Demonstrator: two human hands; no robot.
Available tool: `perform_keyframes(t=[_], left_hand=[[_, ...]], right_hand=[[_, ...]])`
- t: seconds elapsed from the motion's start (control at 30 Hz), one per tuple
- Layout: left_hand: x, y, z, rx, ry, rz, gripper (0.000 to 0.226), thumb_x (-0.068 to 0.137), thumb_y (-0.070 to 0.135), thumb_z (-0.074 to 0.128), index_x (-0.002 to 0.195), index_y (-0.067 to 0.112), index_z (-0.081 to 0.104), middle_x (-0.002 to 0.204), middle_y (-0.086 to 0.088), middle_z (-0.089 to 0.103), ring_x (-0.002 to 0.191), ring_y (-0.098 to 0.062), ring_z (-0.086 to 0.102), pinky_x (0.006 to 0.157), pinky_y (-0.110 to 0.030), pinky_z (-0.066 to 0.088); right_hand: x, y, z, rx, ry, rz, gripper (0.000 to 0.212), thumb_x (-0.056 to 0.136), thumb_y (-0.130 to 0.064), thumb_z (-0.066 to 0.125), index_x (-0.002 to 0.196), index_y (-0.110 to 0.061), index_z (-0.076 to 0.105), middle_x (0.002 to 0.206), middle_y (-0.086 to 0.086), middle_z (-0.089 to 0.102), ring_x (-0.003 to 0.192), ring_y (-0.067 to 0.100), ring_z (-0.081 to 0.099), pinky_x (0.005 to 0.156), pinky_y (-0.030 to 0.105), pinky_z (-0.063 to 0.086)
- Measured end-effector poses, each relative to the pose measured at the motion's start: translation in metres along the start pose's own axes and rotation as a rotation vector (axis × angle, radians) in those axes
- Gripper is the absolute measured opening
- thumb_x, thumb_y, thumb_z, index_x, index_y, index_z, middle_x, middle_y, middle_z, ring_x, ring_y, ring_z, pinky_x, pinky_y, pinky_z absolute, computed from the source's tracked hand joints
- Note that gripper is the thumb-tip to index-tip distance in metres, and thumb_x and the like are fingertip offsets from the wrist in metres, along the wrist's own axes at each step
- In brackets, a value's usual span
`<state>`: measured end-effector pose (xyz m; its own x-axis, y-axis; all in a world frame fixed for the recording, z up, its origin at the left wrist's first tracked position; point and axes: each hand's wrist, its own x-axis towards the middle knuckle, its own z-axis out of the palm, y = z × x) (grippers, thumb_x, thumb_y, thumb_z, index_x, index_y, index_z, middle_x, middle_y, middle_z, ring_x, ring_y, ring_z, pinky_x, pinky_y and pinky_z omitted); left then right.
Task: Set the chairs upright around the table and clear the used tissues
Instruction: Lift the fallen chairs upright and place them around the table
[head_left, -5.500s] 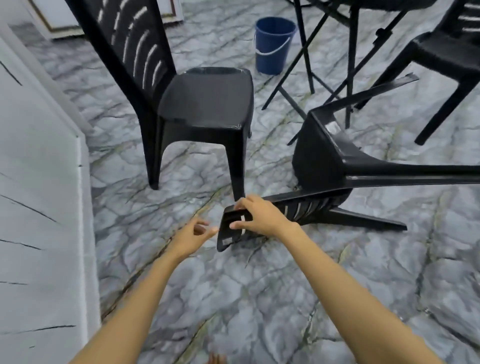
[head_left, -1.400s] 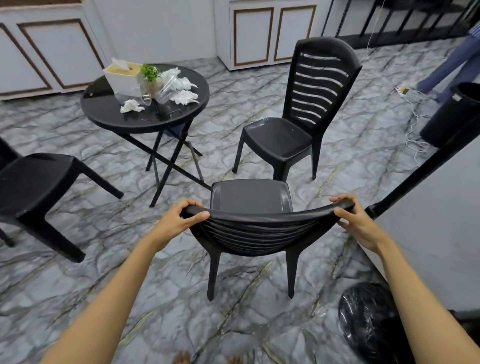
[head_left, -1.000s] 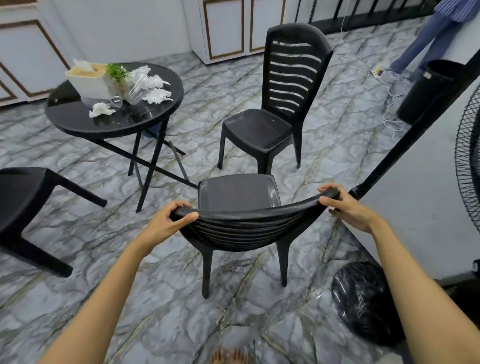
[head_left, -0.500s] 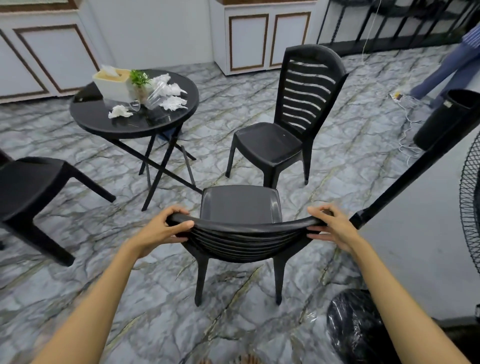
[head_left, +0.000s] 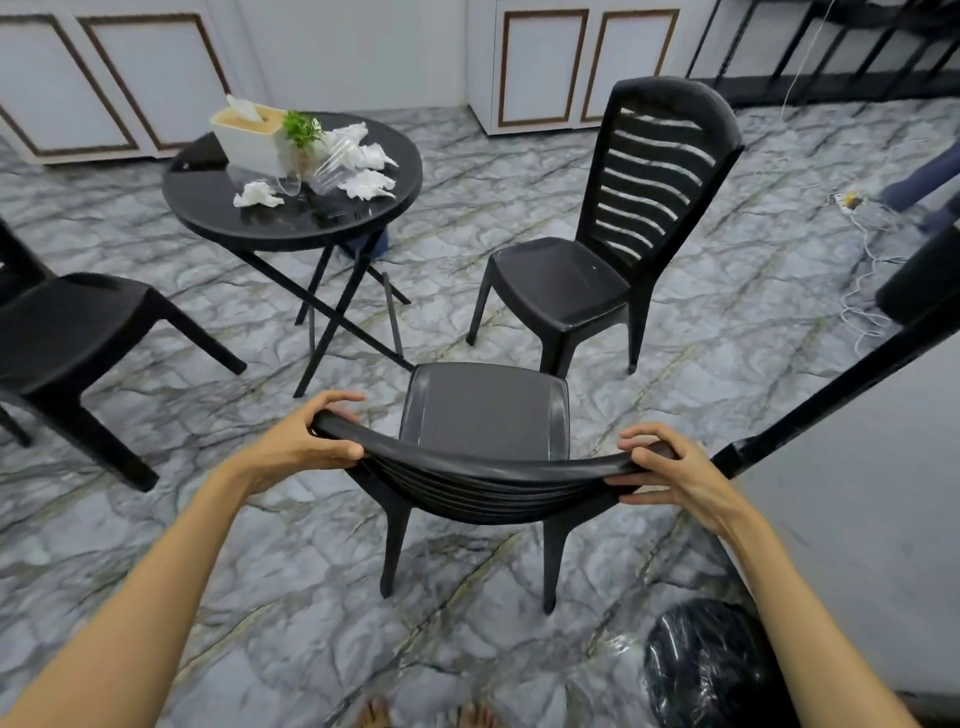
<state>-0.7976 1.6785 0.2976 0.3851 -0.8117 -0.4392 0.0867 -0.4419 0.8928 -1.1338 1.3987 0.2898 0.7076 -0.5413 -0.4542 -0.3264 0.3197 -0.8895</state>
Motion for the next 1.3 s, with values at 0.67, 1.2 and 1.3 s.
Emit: perform_keyframes(t=[0.67, 1.2, 1.3], left_hand=[[-0.002, -0.007, -0.016, 0.031, 0.052, 0.06, 0.094, 0.027, 0.058, 0.088, 0.107, 0.019, 0.057, 0.121, -0.008, 0.054, 0.101, -0.028, 0.064, 0.069, -0.022, 0.058], [-0.004, 0.001, 0.038, -0.471, 0.389, -0.035, 0.024, 0.081, 0.013, 0.067, 0.096, 0.021, 0.049, 0.104, 0.003, 0.049, 0.082, -0.021, 0.06, 0.068, -0.042, 0.06], [-0.005, -0.002, 0.036, -0.479, 0.368, -0.002, 0.026, 0.082, 0.01, 0.066, 0.098, 0.02, 0.049, 0.099, 0.002, 0.048, 0.08, -0.02, 0.062, 0.071, -0.044, 0.06]], right_hand=[[-0.003, 0.005, 0.017, -0.016, 0.035, -0.166, 0.092, 0.026, -0.049, 0.094, 0.101, -0.013, 0.056, 0.109, 0.01, 0.055, 0.08, 0.034, 0.073, 0.073, 0.029, 0.06], [-0.011, -0.006, 0.064, 0.488, 0.424, 0.047, 0.051, 0.08, -0.004, 0.07, 0.117, -0.021, 0.038, 0.082, 0.011, 0.05, 0.063, 0.021, 0.053, 0.063, 0.051, 0.058], [-0.009, -0.004, 0.063, 0.501, 0.422, 0.038, 0.045, 0.08, -0.005, 0.071, 0.11, -0.02, 0.04, 0.079, 0.01, 0.051, 0.061, 0.02, 0.052, 0.064, 0.048, 0.059]])
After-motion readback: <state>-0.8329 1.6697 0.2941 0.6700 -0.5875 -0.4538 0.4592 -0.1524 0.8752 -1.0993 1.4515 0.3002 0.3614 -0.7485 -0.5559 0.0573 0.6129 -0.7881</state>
